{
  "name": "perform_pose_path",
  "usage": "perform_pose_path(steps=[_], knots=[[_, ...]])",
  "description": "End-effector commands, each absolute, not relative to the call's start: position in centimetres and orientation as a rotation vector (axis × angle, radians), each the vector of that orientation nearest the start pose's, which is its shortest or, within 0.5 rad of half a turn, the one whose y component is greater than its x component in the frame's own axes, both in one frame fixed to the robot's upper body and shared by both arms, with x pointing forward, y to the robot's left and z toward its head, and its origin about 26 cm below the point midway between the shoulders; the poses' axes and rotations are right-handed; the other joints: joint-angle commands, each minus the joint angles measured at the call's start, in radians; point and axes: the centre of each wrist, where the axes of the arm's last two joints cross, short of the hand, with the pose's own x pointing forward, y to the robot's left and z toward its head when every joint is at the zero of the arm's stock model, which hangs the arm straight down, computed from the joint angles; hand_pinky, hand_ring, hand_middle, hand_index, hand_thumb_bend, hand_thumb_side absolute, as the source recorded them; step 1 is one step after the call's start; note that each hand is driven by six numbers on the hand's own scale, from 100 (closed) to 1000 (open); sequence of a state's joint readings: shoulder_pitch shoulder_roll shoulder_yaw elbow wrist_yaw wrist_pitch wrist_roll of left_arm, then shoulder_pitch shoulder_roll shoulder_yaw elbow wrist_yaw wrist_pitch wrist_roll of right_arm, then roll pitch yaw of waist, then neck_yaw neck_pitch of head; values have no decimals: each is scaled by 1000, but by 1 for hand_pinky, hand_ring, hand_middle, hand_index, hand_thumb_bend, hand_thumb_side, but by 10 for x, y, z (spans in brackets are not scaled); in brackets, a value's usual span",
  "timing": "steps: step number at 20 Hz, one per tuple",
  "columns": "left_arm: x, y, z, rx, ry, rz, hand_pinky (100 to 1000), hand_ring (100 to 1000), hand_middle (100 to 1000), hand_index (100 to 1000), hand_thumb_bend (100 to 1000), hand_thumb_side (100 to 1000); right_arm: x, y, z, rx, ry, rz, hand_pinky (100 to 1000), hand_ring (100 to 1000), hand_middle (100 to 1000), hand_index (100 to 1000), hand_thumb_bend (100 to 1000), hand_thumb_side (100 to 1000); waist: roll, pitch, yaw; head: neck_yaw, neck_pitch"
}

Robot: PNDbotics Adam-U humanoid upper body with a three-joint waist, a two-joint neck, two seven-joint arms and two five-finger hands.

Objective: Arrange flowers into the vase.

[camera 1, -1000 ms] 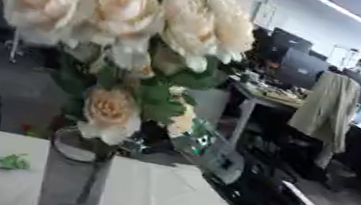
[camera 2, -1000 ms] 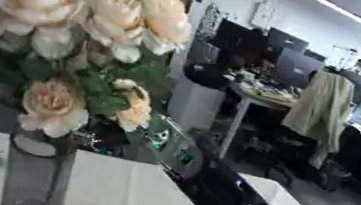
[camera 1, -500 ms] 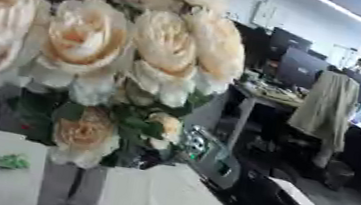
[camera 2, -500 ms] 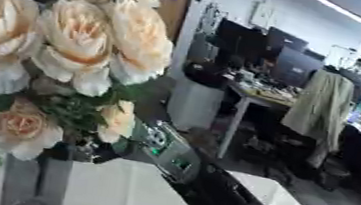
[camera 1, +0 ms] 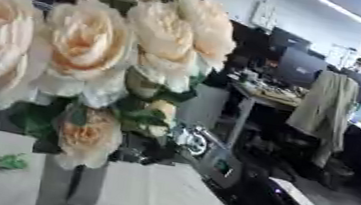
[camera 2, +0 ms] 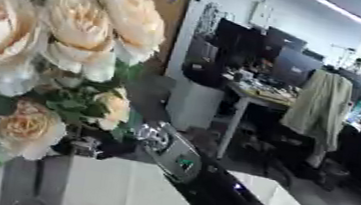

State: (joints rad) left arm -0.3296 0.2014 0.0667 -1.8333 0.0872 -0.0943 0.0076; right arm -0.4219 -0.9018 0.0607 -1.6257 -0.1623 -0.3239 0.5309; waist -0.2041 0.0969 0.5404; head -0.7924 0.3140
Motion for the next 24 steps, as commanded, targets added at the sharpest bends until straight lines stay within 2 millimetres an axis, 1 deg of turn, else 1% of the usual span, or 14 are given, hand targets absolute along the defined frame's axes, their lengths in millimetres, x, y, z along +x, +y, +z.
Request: perform_pose_path(steps=[1, 14, 18, 19, 24], knots=[[328, 262, 172, 29, -2270, -138, 732, 645, 619, 711, 969, 850, 340, -388, 253, -263, -1921, 1339, 1000, 1000, 964, 906, 348, 797, 12, -9, -4, 4, -12], [327, 265, 170, 37, -2264, -134, 732, 647, 621, 711, 972, 849, 336, -395, 249, -270, -1919, 1306, 1000, 1000, 960, 900, 333, 799, 27, -5, -21, 17, -10], [327, 266, 169, 41, -2261, -131, 732, 647, 621, 711, 973, 849, 335, -400, 249, -278, -1917, 1291, 1000, 1000, 961, 898, 318, 811, 34, -5, -28, 21, -10], [326, 266, 168, 44, -2260, -130, 732, 648, 622, 711, 975, 848, 334, -401, 249, -281, -1916, 1285, 1000, 1000, 959, 897, 327, 800, 36, -4, -30, 22, -11], [325, 269, 167, 58, -2257, -124, 732, 648, 622, 712, 976, 849, 331, -409, 248, -295, -1911, 1253, 1000, 1000, 957, 894, 321, 802, 49, -2, -49, 32, -7]])
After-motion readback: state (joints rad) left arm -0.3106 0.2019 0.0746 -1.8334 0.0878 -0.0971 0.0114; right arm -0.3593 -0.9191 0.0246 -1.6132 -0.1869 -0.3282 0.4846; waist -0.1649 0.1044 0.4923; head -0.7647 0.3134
